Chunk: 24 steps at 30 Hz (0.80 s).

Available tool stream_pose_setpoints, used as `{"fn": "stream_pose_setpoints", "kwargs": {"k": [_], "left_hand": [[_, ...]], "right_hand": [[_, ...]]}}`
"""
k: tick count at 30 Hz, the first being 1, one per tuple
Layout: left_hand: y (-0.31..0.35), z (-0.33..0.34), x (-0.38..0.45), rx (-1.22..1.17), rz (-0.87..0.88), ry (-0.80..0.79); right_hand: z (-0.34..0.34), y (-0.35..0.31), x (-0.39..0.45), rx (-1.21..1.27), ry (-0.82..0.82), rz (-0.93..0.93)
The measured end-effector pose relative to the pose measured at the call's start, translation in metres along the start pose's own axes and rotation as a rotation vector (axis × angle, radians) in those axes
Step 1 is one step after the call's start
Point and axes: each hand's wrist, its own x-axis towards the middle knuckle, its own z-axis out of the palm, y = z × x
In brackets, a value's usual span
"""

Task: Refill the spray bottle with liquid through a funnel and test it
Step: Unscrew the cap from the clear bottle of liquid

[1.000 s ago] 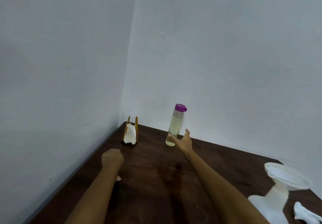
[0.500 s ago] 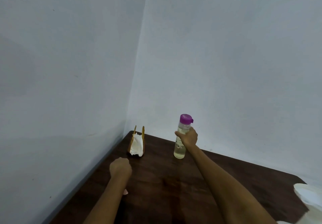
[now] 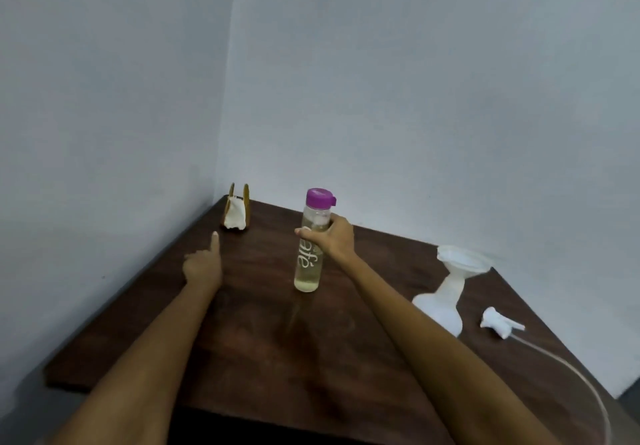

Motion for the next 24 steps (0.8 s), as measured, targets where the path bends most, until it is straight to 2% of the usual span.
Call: {"fn": "stream_pose_setpoints", "kwargs": {"k": [4, 7, 11, 13, 18, 24], "left_hand": [[0.014, 0.006, -0.044, -0.065, 0.108, 0.070], [0.033, -0.004, -0.072, -0.245, 0.145, 0.074], [0.066, -0.016, -0.094, -0.587, 0.329, -0.085], [0.089, -0.018, -0.104, -0.685, 0.416, -0.159], [0.134, -0.017, -0.115, -0.827, 0.365, -0.107], [0.146, -0.006, -0.116, -0.737, 0.279, 0.033]], "right_hand": [[-0.022, 0.006, -0.038, -0.042, 0.005, 0.008], [-0.035, 0.006, -0.059, -0.005, 0.010, 0.045], [-0.047, 0.009, -0.086, 0.070, 0.040, 0.062], [-0.051, 0.010, -0.092, 0.078, 0.056, 0.070], [-0.073, 0.002, -0.086, 0.022, -0.106, 0.115], [-0.119, -0.022, -0.074, -0.041, -0.028, -0.009]]}}
